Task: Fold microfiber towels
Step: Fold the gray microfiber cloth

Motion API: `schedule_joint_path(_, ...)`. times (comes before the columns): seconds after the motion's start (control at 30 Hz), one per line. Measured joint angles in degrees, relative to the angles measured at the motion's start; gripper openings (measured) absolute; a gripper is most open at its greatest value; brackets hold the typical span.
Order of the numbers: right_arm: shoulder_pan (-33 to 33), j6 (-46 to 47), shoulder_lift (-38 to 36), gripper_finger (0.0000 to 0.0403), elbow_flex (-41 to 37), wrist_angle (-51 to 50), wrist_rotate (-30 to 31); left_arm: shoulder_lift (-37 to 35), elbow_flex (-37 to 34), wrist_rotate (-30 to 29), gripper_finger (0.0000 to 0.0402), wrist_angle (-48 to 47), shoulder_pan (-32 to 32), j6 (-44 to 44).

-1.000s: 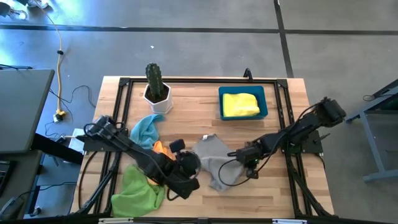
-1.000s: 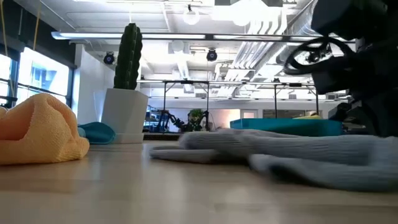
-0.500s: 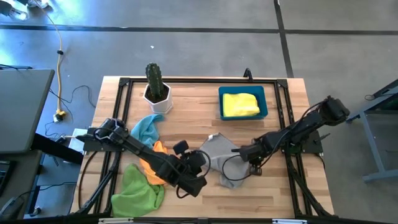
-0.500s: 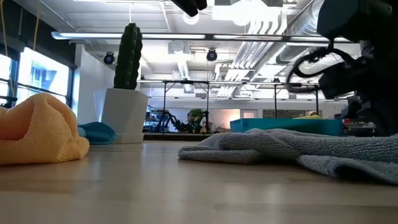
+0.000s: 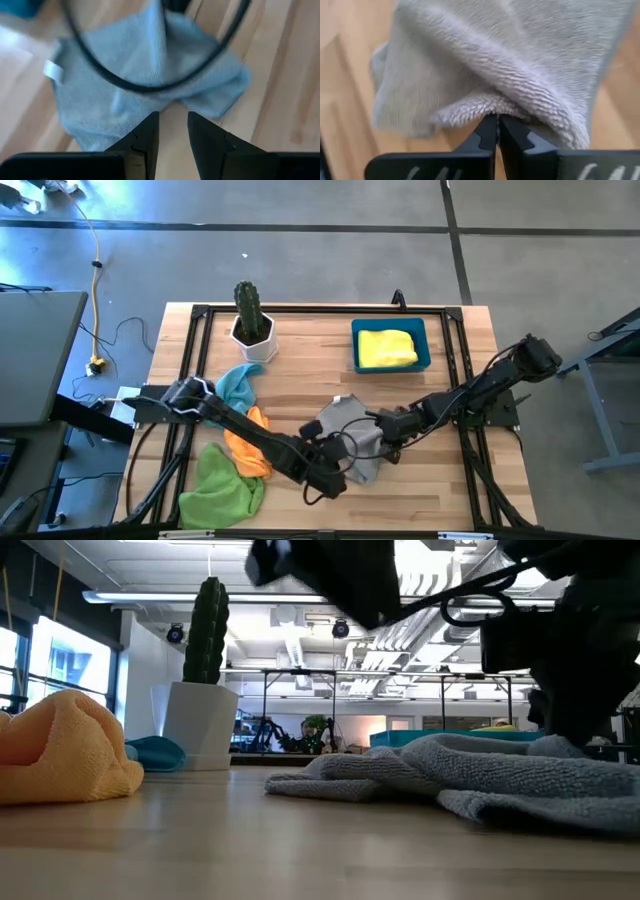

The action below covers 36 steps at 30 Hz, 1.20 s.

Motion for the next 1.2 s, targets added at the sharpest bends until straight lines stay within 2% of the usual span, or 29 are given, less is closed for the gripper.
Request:
schedule_joint_path(0.07, -0.4, 1.4, 0.0, 0.0, 0.0, -0.4, 1.9, 1.7, 0.0, 1.4, 0.0092, 2.2, 0.6, 0.0)
schedule_joint_path(0.23, -1.1, 1.8, 0.0, 0.0, 0.0, -2.0, 2.1, 4.3, 0.1, 1.9, 0.0092, 6.0, 0.6, 2.1)
schedule_joint_path(0.4, -2.9, 5.0, 0.0, 0.0, 0.1, -6.4, 4.4, 6.1, 0.1, 5.7, 0.0092, 11.3, -0.1, 7.5)
schedule_joint_path(0.57, -5.4, 8.4, 0.0, 0.0, 0.1, -6.6, 5.7, 8.5, 0.1, 9.9, 0.0092, 17.3, -0.3, 12.5)
schedule_joint_path(0.77, -6.4, 8.7, 0.0, 0.0, 0.1, -5.3, 5.9, 9.9, 0.0, 7.2, 0.0092, 20.0, 0.1, 16.6)
schedule_joint_path(0.87, -6.3, 8.5, 0.0, 0.0, 0.1, -4.9, 5.6, 11.0, 0.2, 8.5, 0.0092, 23.1, 0.8, 18.5)
schedule_joint_path(1.0, -6.3, 8.2, 0.0, 0.0, 0.1, -4.6, 5.5, 12.6, 0.1, 9.9, 0.0092, 23.9, 1.7, 19.3)
schedule_joint_path(1.2, -6.3, 7.3, -0.1, 0.0, 0.1, -4.1, 4.8, 14.5, 0.1, 9.8, 0.0092, 23.7, 2.2, 25.1)
